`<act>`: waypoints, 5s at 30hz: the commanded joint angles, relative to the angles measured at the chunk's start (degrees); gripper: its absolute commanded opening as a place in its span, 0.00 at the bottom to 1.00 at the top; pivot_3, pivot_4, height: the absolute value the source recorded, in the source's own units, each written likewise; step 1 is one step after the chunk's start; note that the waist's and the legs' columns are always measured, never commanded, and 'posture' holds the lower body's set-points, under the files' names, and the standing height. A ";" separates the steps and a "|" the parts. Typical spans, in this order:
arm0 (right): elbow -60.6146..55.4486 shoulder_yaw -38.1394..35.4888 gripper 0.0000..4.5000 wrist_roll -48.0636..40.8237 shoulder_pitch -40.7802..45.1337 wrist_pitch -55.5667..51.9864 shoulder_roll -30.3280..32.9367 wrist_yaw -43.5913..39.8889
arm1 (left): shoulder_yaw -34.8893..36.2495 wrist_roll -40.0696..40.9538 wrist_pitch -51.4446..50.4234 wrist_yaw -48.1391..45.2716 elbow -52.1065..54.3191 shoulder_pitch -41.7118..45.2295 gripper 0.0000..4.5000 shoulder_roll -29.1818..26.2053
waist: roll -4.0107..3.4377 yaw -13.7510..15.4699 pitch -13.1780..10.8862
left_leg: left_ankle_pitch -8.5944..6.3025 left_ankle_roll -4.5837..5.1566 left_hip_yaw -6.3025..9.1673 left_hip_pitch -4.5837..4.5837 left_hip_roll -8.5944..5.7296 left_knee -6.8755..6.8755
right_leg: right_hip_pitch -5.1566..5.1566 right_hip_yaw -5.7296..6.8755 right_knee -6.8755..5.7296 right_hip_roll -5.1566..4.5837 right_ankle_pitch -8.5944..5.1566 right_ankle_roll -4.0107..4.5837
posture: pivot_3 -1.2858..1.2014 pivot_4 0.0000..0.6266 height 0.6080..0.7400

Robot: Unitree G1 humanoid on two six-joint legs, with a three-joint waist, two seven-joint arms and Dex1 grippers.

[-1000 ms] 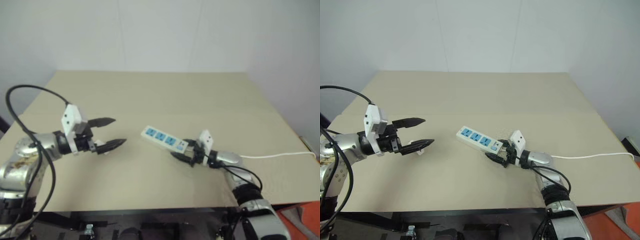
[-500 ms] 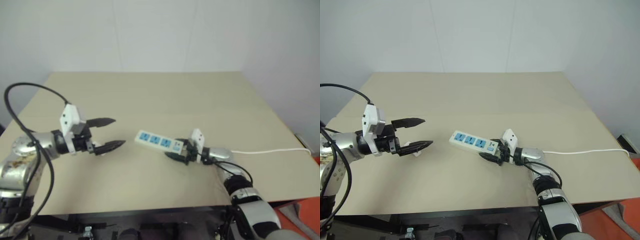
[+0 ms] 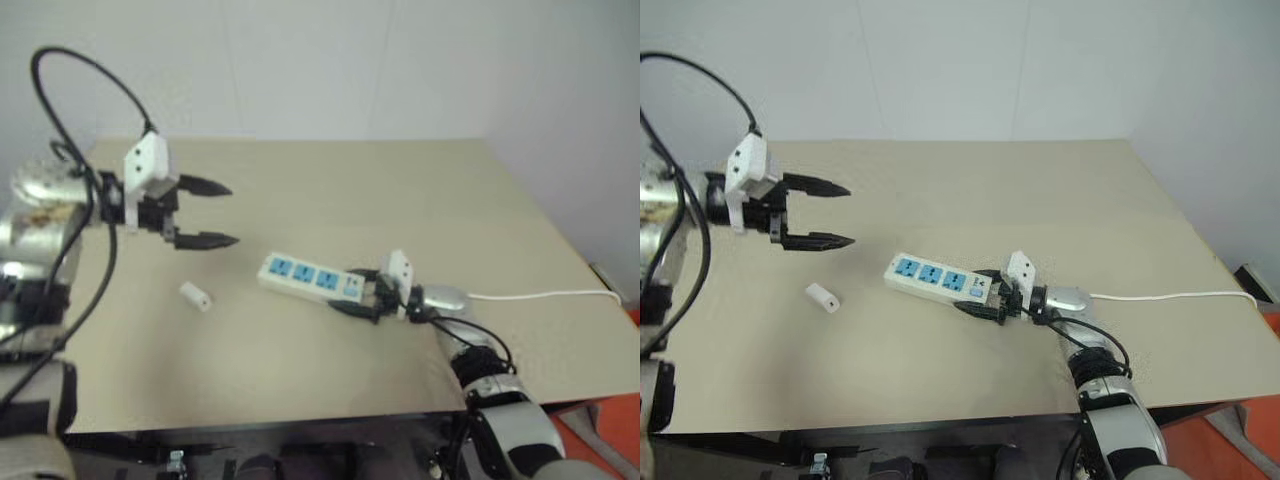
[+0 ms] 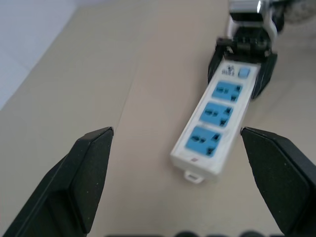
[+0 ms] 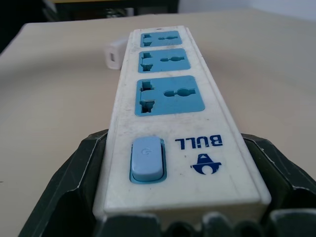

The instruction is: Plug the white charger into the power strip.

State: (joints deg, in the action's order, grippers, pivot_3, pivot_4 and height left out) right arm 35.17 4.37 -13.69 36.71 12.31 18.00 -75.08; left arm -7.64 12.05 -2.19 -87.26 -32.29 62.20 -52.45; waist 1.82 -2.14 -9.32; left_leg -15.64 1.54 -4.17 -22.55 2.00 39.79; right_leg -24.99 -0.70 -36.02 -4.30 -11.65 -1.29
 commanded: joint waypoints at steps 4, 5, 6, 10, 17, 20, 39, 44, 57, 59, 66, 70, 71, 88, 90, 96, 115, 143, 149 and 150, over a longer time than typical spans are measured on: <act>-8.86 3.78 0.76 -1.64 -4.36 -3.09 -0.26 -4.18 | -10.61 -11.03 28.24 -5.24 -16.59 11.46 1.00 0.93 | 0.00 0.01 0.00 | -0.04 0.06 -0.09 -0.22 -0.01 0.05 | -0.17 -0.04 0.04 -0.04 0.00 -0.02 | 0.52 0.24 1.00; -9.82 4.33 0.76 -1.53 -5.07 -3.73 -0.30 -4.08 | -14.17 -10.82 32.27 -5.24 -18.16 12.73 1.00 0.34 | 0.01 -0.02 -0.01 | -0.04 0.06 -0.10 -0.30 -0.01 0.06 | -0.24 -0.05 0.04 -0.04 0.00 -0.02 | 0.52 0.24 1.00; -10.94 4.87 0.76 -1.44 -6.07 -4.45 -0.19 -3.89 | -17.64 -10.10 35.15 -5.24 -18.95 13.81 1.00 -0.12 | 0.02 -0.03 -0.02 | -0.04 0.06 -0.10 -0.33 0.00 0.06 | -0.28 -0.05 0.03 -0.04 0.00 -0.02 | 0.52 0.24 1.00; -13.55 6.12 0.76 -1.01 -9.21 -6.23 0.25 -3.18 | -28.68 -9.90 45.03 -5.24 -20.62 17.52 1.00 -0.58 | 0.05 0.22 -0.05 | -0.04 0.07 -0.05 -0.41 0.02 0.09 | -0.35 -0.04 -0.01 -0.04 0.00 -0.02 | 0.52 0.24 1.00; -15.54 6.42 0.76 -1.18 -10.39 -8.76 1.34 -2.48 | -45.77 -9.41 56.05 -5.24 -24.21 23.06 1.00 -0.09 | 0.08 0.91 -0.09 | -0.07 0.12 -0.08 -0.38 0.01 0.25 | -0.34 -0.08 0.09 -0.06 0.00 -0.04 | 0.52 0.24 1.00; -15.53 6.32 0.76 -1.07 -10.32 -9.03 1.49 -1.98 | -50.71 -8.86 57.41 -5.24 -22.95 23.15 1.00 -0.28 | 0.10 1.16 -0.13 | -0.07 0.12 -0.06 -0.37 0.02 0.29 | -0.35 -0.07 0.03 -0.05 0.00 -0.04 | 0.52 0.24 1.00; -18.14 6.09 0.76 -1.39 -11.12 -11.54 2.15 -0.27 | -54.58 -14.51 61.88 -5.24 -22.52 17.56 1.00 1.91 | 0.12 1.42 -0.18 | -0.07 0.13 -0.01 -0.40 0.01 0.55 | -0.31 -0.05 -0.08 -0.06 0.01 -0.05 | 0.52 0.24 1.00; -18.88 6.01 0.76 -1.52 -11.67 -11.91 2.21 0.51 | -49.71 -20.35 62.96 -4.47 -25.13 15.50 1.00 5.37 | 0.12 1.43 -0.18 | -0.07 0.13 -0.01 -0.43 0.02 0.58 | -0.31 -0.03 -0.07 -0.06 0.01 -0.05 | 0.52 0.24 1.00; -21.03 5.67 0.76 -1.91 -13.22 -12.74 2.50 2.29 | -44.48 -39.08 62.25 6.61 -31.42 14.27 1.00 10.86 | 0.12 1.43 -0.18 | -0.07 0.14 0.00 -0.41 0.01 0.60 | -0.29 -0.04 -0.07 -0.07 0.02 -0.06 | 0.52 0.24 1.00; -21.26 5.58 0.76 -2.02 -13.31 -12.88 2.61 2.40 | -43.88 -40.76 61.68 7.85 -32.57 14.04 1.00 11.71 | 0.12 1.43 -0.18 | -0.07 0.14 0.00 -0.41 0.01 0.59 | -0.28 -0.04 -0.07 -0.07 0.02 -0.06 | 0.52 0.24 1.00; -21.96 5.66 0.76 -2.29 -13.70 -13.27 3.04 2.68 | -42.74 -47.07 60.01 13.64 -34.13 14.24 1.00 13.27 | 0.12 1.44 -0.18 | -0.07 0.14 0.01 -0.31 0.00 0.60 | -0.18 -0.03 -0.10 -0.08 0.02 -0.07 | 0.52 0.24 1.00; -22.33 5.68 0.76 -2.36 -13.96 -13.43 3.13 2.86 | -42.22 -50.00 58.95 15.67 -34.61 14.40 1.00 13.75 | 0.12 1.61 -0.17 | -0.07 0.14 0.01 -0.27 -0.01 0.60 | -0.14 -0.03 -0.12 -0.09 0.02 -0.07 | 0.52 0.24 1.00; -22.25 5.67 0.76 -2.34 -13.89 -13.45 3.09 2.92 | -41.97 -50.31 58.62 15.58 -34.88 14.43 1.00 13.90 | 0.12 1.60 -0.17 | -0.07 0.14 0.01 -0.27 -0.01 0.60 | -0.14 -0.03 -0.13 -0.09 0.02 -0.07 | 0.52 0.24 1.00; -21.56 5.89 0.76 -2.14 -13.41 -13.42 2.91 2.89 | -34.12 -46.42 50.78 0.80 -34.91 13.77 1.00 15.71 | 0.12 1.43 -0.17 | -0.08 0.16 0.02 -0.33 -0.01 0.60 | -0.17 -0.02 -0.09 -0.08 0.02 -0.07 | 0.52 0.24 1.00; -21.63 5.91 0.76 -2.15 -13.56 -13.54 3.01 2.86 | -34.09 -47.09 50.62 1.50 -34.79 13.64 1.00 15.41 | 0.12 1.41 -0.17 | -0.08 0.16 0.02 -0.32 -0.01 0.60 | -0.17 -0.02 -0.09 -0.08 0.03 -0.07 | 0.52 0.24 1.00; -21.63 6.05 0.76 -2.18 -13.57 -13.98 3.09 2.73 | -34.26 -49.07 49.89 4.77 -34.65 14.04 1.00 14.90 | 0.12 1.41 -0.17 | -0.08 0.16 0.03 -0.32 -0.01 0.60 | -0.17 -0.03 -0.10 -0.08 0.03 -0.07 | 0.52 0.24 1.00; -21.32 6.02 0.76 -2.14 -13.68 -14.42 2.99 3.32 | -31.94 -47.36 50.88 1.53 -33.90 12.00 0.23 14.88 | 0.12 1.33 -0.17 | -0.08 0.16 0.03 -0.31 -0.01 0.60 | -0.17 -0.03 -0.11 -0.08 0.03 -0.07 | 0.52 0.24 1.00; -1.28 7.45 0.76 1.16 -4.37 0.51 -1.37 -2.85 | 5.83 10.01 -5.92 6.13 19.75 -11.94 0.23 21.19 | 0.11 -0.49 -0.17 | -0.05 0.11 0.49 -0.14 0.03 0.72 | -0.08 -0.10 -0.30 -0.02 0.07 -0.09 | 0.52 0.24 1.00; 2.61 7.67 0.76 1.52 -2.38 1.63 -2.39 -5.01 | 5.19 14.79 -13.63 1.99 26.45 -18.06 0.23 16.44 | 0.10 -0.50 -0.17 | -0.05 0.10 0.45 0.14 0.04 0.70 | 0.14 -0.13 -0.29 -0.01 0.07 -0.08 | 0.52 0.24 1.00; 2.99 7.69 0.76 1.59 -2.30 1.86 -2.55 -5.20 | 5.13 15.52 -14.52 1.54 27.29 -19.12 0.23 15.93 | 0.10 -0.53 -0.17 | -0.05 0.10 0.45 0.28 0.04 0.65 | 0.29 -0.13 -0.26 -0.02 0.06 -0.08 | 0.52 0.24 1.00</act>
State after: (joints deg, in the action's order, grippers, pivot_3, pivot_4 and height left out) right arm 37.31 11.84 -12.17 33.84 13.33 16.40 -79.50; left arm -3.45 25.30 -15.14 -84.50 -8.01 43.71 -35.74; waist 1.93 -2.67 -9.49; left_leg -15.69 1.64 -3.72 -22.06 2.05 40.35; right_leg -24.48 -0.82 -36.19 -4.31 -11.59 -1.37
